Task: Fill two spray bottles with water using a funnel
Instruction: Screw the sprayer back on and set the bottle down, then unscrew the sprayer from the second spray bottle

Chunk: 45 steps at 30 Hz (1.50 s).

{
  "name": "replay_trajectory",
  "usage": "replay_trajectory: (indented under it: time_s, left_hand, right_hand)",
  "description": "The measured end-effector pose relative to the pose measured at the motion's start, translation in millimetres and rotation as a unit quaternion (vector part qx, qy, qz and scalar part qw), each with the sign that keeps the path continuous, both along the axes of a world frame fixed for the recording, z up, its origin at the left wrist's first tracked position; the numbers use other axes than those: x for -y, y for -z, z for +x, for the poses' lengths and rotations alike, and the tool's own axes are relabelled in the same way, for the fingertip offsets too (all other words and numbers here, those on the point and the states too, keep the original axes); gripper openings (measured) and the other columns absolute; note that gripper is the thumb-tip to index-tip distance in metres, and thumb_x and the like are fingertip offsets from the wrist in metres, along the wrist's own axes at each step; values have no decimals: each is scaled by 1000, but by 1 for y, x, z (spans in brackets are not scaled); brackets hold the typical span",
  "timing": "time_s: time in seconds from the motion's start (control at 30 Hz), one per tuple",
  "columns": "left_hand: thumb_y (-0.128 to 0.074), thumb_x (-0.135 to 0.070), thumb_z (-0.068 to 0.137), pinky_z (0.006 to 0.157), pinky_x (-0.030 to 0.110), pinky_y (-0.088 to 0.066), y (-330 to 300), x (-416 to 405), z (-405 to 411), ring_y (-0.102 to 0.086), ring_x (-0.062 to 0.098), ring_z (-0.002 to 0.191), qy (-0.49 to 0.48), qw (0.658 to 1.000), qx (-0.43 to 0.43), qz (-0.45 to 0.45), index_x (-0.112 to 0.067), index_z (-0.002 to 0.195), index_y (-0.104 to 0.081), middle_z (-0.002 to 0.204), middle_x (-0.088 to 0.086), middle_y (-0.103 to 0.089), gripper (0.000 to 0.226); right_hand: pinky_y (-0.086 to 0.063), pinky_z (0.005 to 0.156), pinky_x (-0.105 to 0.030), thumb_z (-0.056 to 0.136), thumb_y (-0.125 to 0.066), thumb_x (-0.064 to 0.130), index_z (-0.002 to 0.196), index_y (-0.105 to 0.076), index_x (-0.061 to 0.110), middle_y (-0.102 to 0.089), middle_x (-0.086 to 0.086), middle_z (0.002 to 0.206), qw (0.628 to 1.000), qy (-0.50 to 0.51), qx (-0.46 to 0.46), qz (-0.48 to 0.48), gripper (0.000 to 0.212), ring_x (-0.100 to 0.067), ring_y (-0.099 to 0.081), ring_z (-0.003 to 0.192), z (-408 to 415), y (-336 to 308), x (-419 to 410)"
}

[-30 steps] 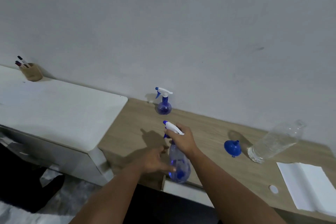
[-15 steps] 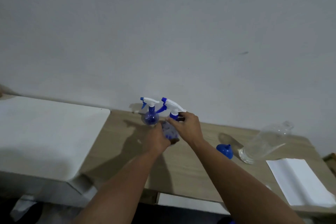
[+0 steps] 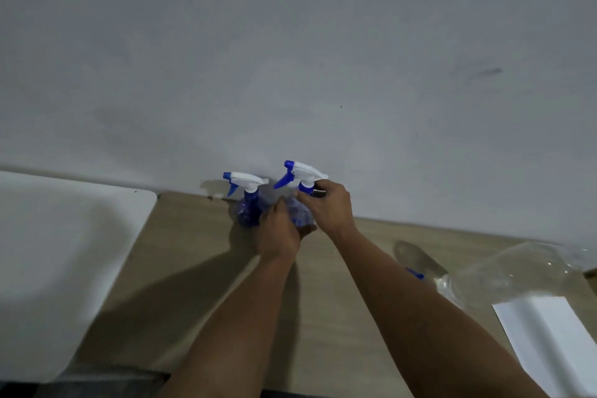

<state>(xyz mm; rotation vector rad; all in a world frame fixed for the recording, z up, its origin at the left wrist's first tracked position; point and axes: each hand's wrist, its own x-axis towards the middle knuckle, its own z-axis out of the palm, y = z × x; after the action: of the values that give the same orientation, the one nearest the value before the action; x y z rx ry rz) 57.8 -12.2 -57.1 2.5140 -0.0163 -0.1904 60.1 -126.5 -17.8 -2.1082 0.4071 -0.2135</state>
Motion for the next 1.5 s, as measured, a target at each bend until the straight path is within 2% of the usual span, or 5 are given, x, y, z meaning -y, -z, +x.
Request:
replay_trajectory:
  time_s: [0.4,0.53,0.7,1.17,1.5]
  left_hand:
    - [-63,-33,93,86,37,-55,24,-31,0,-68,22,108,-27,999,7,-34,-27,121,-62,117,-2,-69,29]
    - [-74,-42,85,88,41,-56,29,-62,-8,-67,23,109,-82,995,15,-51,-26,119,-63,120,-1,-68,39]
    - [-74,-41,86,103,41,-44,32,-91,10,-54,25,127,-100,994,33,14,-24,136,-55,136,2,-58,56]
    - [-49,-8,103,58,1,-34,23,-109,35,-38,-3,62,34,997,67,-30,-17,94,-56,77,-8,-50,14]
    - [-60,-6,93,56,16,-36,-19,-107,-89,-66,26,76,29,993,-20,-110,-13,98,-69,77,1,-64,13]
  right_hand:
    - [-53,91,-28,83,-87,34,129,-68,20,-66,11,118,998,55,-14,2,52,-7,-61,106,-5,33,-15]
    - [-56,74,-32,91,-79,25,97,-73,22,-71,7,94,990,128,55,7,9,-7,-65,83,-49,44,-40]
    - [-54,76,-22,101,-70,26,111,-75,28,-72,15,89,997,-56,-48,36,12,-1,-67,80,-42,59,-81]
    - [-53,80,-24,97,-73,25,110,-74,18,-68,8,92,998,2,38,57,16,-11,-66,88,23,72,-129]
    - [-59,82,-34,80,-76,15,104,-76,19,-76,5,94,993,-29,38,107,24,-8,-71,88,-103,32,-107]
